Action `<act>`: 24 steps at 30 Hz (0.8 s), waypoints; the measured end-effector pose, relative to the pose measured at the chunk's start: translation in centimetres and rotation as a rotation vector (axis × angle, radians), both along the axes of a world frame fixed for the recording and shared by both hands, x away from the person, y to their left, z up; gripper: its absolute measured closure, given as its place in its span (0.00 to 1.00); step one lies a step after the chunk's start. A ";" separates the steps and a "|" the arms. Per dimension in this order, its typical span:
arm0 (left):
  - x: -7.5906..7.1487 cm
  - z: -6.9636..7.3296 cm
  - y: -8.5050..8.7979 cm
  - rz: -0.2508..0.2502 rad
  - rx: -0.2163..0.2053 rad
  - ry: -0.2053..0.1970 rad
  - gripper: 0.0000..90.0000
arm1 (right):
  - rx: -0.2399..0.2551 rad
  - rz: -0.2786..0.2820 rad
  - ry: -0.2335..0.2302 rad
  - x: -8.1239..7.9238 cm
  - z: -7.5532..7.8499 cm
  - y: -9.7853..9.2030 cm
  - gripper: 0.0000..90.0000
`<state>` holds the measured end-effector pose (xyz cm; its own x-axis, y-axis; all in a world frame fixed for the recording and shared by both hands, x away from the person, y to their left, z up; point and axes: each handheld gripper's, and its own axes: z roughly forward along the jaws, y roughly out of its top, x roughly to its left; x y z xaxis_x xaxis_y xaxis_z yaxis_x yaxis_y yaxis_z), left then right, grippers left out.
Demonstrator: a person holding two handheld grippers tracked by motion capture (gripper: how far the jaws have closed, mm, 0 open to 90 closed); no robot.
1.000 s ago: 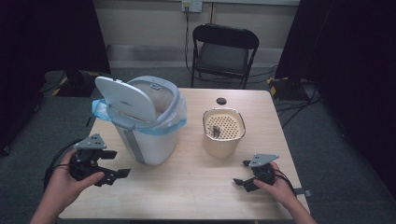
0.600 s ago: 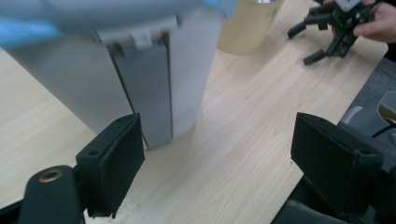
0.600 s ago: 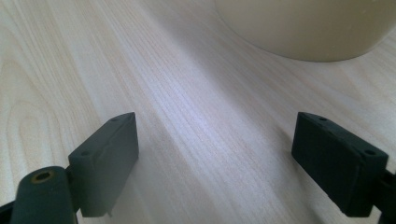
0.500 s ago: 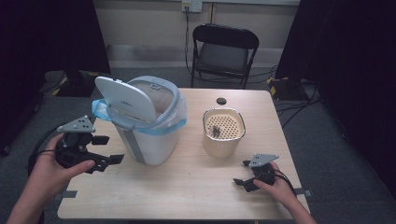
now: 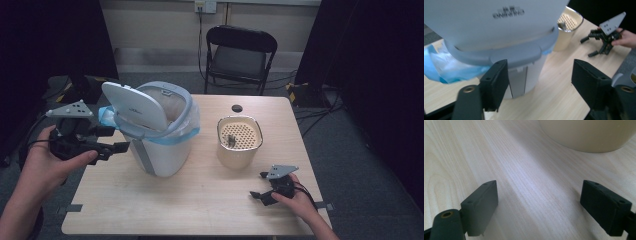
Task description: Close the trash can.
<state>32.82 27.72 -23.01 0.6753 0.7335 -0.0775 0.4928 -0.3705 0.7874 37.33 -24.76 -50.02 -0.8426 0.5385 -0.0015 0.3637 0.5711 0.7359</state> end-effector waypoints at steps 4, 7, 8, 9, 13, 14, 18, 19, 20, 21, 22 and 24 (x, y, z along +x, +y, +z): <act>0.5 0.3 -0.1 0.016 -0.027 -0.003 0.38 | 0.000 0.000 0.000 0.0 0.0 0.0 0.16; 1.1 0.5 -0.1 0.027 -0.028 -0.020 0.43 | 0.000 0.000 0.000 0.0 0.0 0.0 0.16; 1.4 0.7 -0.2 0.042 -0.028 -0.023 0.44 | 0.000 0.000 -0.001 0.0 0.0 0.0 0.16; 1.4 0.7 -0.2 0.042 -0.028 -0.023 0.46 | 0.000 0.000 0.000 0.0 0.0 0.0 0.16; 2.1 1.1 -0.8 0.062 0.006 -0.033 0.48 | 0.000 0.000 0.000 0.0 0.0 0.0 0.16; 2.1 1.1 -0.8 0.062 0.006 -0.033 0.48 | 0.000 0.000 0.000 0.0 0.0 0.0 0.16; 2.9 1.6 -1.5 0.059 0.020 -0.035 0.49 | 0.000 0.000 0.000 0.0 0.0 0.0 0.16; 2.9 1.6 -1.5 0.059 0.020 -0.035 0.49 | 0.000 0.000 0.000 0.0 0.0 0.0 0.16; 3.2 1.6 -1.7 0.059 0.024 -0.033 0.50 | 0.000 0.001 0.000 0.0 0.0 0.0 0.16; 3.2 1.6 -1.7 0.059 0.024 -0.033 0.50 | 0.000 0.001 0.000 0.0 0.0 0.0 0.16; 3.4 1.6 -1.8 0.072 0.019 -0.030 0.50 | 0.000 0.000 0.000 0.0 0.0 0.0 0.16; 3.7 1.7 -1.8 0.084 0.014 -0.029 0.50 | 0.001 0.000 0.000 0.0 0.0 0.0 0.16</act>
<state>36.53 25.96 -21.35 0.6128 0.7888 -0.0483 0.5000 -0.3397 0.7966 37.33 -24.76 -50.02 -0.8428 0.5382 -0.0011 0.3636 0.5709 0.7362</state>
